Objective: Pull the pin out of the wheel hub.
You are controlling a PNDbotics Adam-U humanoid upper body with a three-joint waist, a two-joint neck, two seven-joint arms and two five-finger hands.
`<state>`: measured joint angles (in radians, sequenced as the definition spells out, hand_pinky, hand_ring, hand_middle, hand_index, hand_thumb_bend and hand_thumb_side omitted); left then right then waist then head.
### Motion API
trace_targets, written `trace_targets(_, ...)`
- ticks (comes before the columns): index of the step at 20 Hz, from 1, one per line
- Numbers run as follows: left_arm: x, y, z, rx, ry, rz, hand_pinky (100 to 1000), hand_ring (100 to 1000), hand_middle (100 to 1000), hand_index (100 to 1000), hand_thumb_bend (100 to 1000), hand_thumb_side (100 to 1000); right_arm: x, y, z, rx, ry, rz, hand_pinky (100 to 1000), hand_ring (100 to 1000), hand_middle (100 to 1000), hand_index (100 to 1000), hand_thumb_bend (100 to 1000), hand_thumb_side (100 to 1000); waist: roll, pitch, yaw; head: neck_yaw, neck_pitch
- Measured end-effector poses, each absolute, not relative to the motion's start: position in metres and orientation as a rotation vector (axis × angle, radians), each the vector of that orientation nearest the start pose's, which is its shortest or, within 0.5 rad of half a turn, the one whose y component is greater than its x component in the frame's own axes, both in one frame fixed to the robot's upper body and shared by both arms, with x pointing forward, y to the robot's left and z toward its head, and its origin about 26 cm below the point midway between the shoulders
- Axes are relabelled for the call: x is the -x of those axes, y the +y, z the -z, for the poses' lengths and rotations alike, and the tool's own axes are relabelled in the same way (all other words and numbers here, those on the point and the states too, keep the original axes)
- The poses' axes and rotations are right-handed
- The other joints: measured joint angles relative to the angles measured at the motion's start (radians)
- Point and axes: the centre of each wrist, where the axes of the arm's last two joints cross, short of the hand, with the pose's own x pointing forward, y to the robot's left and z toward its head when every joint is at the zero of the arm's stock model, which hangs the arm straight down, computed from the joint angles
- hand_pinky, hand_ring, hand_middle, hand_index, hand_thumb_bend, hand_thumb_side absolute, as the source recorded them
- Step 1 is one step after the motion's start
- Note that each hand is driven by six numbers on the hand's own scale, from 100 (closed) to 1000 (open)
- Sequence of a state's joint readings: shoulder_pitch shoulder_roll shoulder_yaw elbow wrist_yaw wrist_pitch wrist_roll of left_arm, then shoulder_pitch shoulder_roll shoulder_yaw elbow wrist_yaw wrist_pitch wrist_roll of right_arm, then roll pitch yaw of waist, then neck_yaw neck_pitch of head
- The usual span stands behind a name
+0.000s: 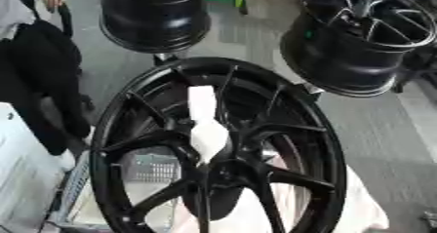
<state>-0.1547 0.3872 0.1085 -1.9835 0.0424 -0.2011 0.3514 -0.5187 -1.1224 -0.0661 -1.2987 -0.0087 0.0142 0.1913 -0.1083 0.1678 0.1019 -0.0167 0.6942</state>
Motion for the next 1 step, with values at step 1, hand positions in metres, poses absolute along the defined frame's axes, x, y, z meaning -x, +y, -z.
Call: trace_targets(1, -0.2836, 0.3109, -0.1731, -0.439, -2.382, -0.065, 779, 956, 748, 814, 104, 694, -0.3339, -0.4890, -0.3113, 0.940, -1.635, -0.743, 842, 772, 786, 877, 100, 539, 0.001, 0.000, 0.000, 0.000, 0.000)
